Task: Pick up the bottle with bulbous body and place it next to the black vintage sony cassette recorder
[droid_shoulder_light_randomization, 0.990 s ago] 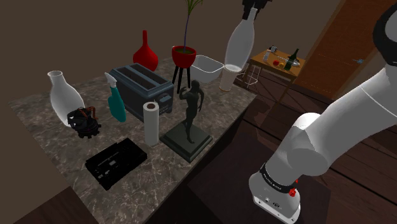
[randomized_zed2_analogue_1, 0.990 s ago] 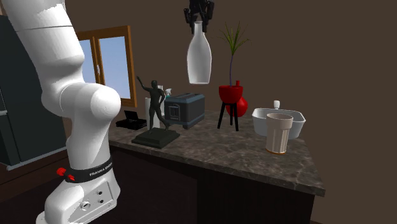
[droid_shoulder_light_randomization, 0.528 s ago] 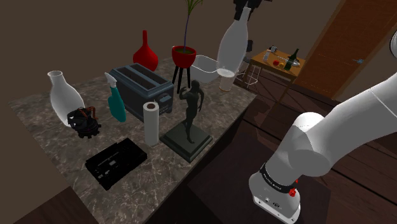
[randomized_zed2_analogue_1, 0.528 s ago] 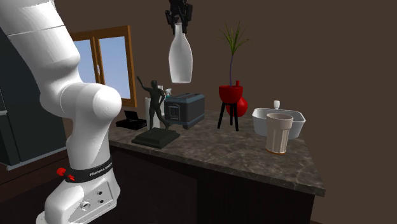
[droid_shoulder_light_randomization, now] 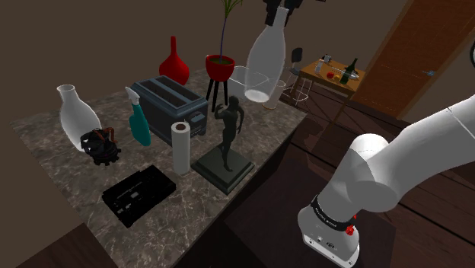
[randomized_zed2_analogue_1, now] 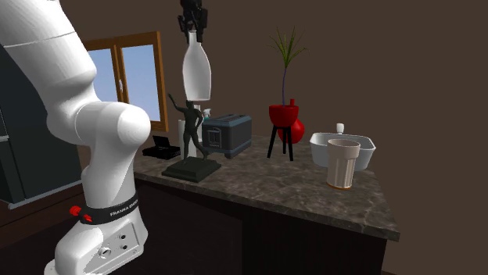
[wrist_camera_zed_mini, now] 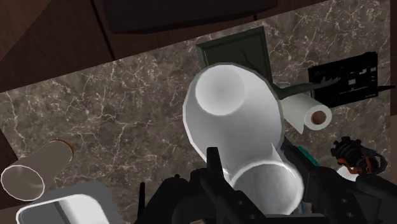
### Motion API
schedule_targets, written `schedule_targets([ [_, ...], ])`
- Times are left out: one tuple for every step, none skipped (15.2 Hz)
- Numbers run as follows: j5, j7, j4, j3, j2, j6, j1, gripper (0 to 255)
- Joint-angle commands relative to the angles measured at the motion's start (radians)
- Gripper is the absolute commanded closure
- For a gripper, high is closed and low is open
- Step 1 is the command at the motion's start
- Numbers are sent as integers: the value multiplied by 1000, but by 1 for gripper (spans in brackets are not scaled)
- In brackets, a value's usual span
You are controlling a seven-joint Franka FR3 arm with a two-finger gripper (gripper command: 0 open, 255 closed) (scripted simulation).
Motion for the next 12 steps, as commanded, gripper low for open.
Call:
schedule_targets([
  [14,53,-9,38,-2,5,12,255],
  [21,79,-8,57,-1,4,19,255],
  [29,105,-7,76,1,4,25,255],
  [36,131,-4,95,4,3,31,255],
  [43,157,0,115,8,3,37,255],
  [50,183,5,134,13,3,44,255],
  [56,209,12,152,19,2,51,255],
  [62,235,19,171,27,2,57,255],
  [68,262,28,191,35,2,64,255],
  [73,288,38,210,45,2,71,255],
  [78,315,49,229,56,2,77,255],
  [83,341,61,248,68,2,83,255],
])
